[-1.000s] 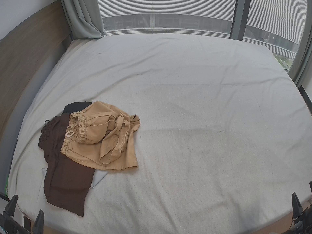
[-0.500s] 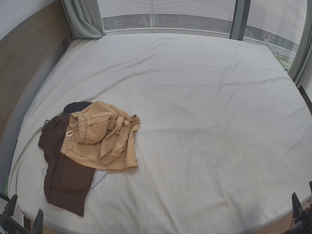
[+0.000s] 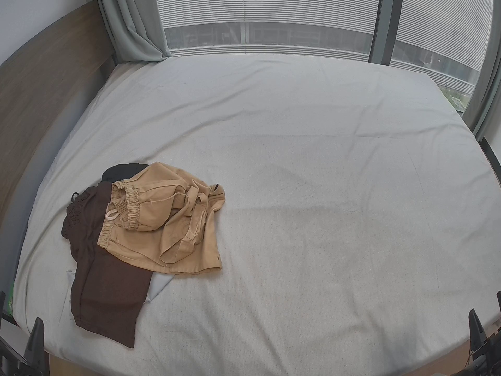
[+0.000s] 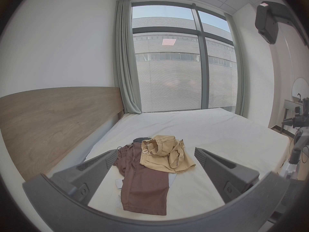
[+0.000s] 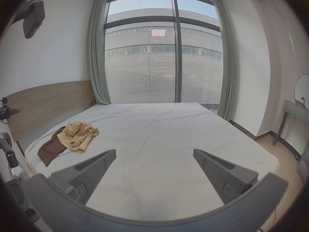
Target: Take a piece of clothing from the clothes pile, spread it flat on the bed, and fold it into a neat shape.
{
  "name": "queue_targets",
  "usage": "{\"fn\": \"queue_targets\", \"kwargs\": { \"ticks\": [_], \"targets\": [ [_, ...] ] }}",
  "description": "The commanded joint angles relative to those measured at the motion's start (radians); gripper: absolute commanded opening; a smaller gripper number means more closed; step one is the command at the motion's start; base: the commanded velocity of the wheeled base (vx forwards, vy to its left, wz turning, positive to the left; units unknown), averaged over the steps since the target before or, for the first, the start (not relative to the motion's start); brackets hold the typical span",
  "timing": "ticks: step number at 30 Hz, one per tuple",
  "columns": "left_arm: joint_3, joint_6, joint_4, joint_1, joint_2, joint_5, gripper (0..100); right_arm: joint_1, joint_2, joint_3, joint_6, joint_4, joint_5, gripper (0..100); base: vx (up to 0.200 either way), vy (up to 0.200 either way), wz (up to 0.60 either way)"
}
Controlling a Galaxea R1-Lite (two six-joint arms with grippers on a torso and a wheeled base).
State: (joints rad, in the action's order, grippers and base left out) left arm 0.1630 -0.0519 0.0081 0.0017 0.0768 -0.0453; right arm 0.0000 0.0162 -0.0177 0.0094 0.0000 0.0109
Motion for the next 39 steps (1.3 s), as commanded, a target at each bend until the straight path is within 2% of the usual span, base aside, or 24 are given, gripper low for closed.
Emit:
{"fn": "queue_targets", "kwargs": {
  "ticks": [1,10,19,22,30,34,39],
  "targets": [
    [0.036,0.004,-0.003,-0.009,0.084,-0.001,100,0.000,-0.016,0.018,0.000,0.000,0.000,100,0.000,0.000,0.00],
    [0.079,0.040,-0.003,-0.016,0.141,-0.008,100,0.000,-0.016,0.018,0.000,0.000,-0.002,100,0.000,0.000,0.00],
    [0.147,0.195,-0.011,-0.046,0.308,-0.082,100,0.000,-0.016,0.018,0.000,0.000,-0.002,100,0.000,0.000,0.00],
    [0.155,0.205,-0.017,-0.046,0.322,-0.088,100,0.000,-0.016,0.018,0.000,0.000,-0.002,100,0.000,0.000,0.00],
    [0.178,0.279,-0.140,-0.045,0.500,-0.226,100,0.000,-0.016,0.018,-0.005,0.000,-0.003,100,0.000,0.000,0.00],
    [0.182,0.285,-0.168,-0.045,0.549,-0.243,100,0.000,-0.016,0.018,-0.006,0.000,-0.005,100,0.000,0.000,0.00],
    [0.193,0.343,-0.232,-0.046,0.629,-0.274,100,0.000,-0.016,0.018,-0.008,0.000,-0.005,100,0.000,0.000,0.00]
  ]
}}
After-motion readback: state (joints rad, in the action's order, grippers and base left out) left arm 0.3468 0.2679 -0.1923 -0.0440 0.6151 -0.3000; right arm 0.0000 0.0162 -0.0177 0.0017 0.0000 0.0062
